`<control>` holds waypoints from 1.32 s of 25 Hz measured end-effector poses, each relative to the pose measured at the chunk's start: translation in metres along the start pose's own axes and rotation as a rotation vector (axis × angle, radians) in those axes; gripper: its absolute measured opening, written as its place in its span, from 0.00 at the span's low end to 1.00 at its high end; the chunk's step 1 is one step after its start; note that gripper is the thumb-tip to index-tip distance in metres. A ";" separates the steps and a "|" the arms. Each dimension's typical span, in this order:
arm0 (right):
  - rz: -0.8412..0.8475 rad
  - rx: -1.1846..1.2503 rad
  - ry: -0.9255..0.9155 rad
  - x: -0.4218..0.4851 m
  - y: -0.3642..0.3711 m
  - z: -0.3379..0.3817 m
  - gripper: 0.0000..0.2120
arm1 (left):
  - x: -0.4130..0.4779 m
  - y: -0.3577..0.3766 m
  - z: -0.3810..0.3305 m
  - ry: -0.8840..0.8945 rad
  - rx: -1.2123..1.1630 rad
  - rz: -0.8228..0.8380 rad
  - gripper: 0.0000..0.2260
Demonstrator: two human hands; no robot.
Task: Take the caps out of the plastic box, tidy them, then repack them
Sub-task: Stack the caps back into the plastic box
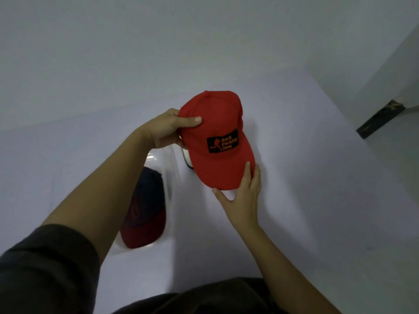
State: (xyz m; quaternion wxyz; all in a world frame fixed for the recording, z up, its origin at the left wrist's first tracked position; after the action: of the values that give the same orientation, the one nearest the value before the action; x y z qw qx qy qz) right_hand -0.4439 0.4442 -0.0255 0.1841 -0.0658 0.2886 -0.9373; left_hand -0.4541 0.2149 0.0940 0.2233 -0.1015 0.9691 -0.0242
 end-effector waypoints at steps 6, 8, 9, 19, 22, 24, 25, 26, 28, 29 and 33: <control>0.273 0.040 -0.109 -0.036 0.082 0.068 0.51 | -0.095 -0.125 0.007 0.093 0.036 -0.227 0.22; 0.377 -0.001 -0.155 -0.041 0.107 0.086 0.51 | -0.116 -0.158 0.018 0.111 0.027 -0.278 0.24; 0.414 -0.025 -0.180 -0.040 0.117 0.093 0.51 | -0.123 -0.171 0.024 0.115 0.024 -0.304 0.26; 0.554 -0.396 -0.267 -0.022 0.182 0.102 0.64 | -0.123 -0.238 0.059 0.220 0.149 -0.353 0.16; 0.532 -0.378 -0.287 -0.025 0.181 0.102 0.63 | -0.114 -0.233 0.060 0.238 0.164 -0.294 0.10; 0.520 -0.372 -0.299 -0.029 0.178 0.102 0.61 | -0.108 -0.230 0.065 0.220 0.181 -0.236 0.16; 0.516 -0.364 -0.308 -0.033 0.176 0.103 0.60 | -0.105 -0.229 0.070 0.201 0.203 -0.208 0.21; 0.510 -0.354 -0.321 -0.037 0.173 0.103 0.58 | -0.100 -0.227 0.075 0.176 0.230 -0.184 0.25; 0.487 -0.338 -0.365 -0.046 0.170 0.104 0.55 | -0.090 -0.220 0.092 0.104 0.251 -0.130 0.31; 0.457 -0.333 -0.394 -0.050 0.170 0.102 0.54 | -0.086 -0.215 0.103 0.059 0.233 -0.093 0.30; 0.342 -0.324 -0.461 -0.059 0.168 0.095 0.52 | -0.074 -0.192 0.144 -0.154 0.092 0.066 0.26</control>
State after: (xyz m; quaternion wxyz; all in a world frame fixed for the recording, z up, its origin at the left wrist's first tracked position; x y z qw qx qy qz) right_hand -0.3158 0.2893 -0.0429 0.3866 -0.2553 0.3914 -0.7951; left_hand -0.2905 0.0418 0.0140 0.3024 -0.0609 0.9497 -0.0535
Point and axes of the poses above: each hand's wrist, its own x-axis towards the middle knuckle, its own y-axis out of the palm, z = x × y, the point moved 1 cm from there along x, towards the middle knuckle, and after that the axes turned 2 degrees about -z, right-handed, at the moved point
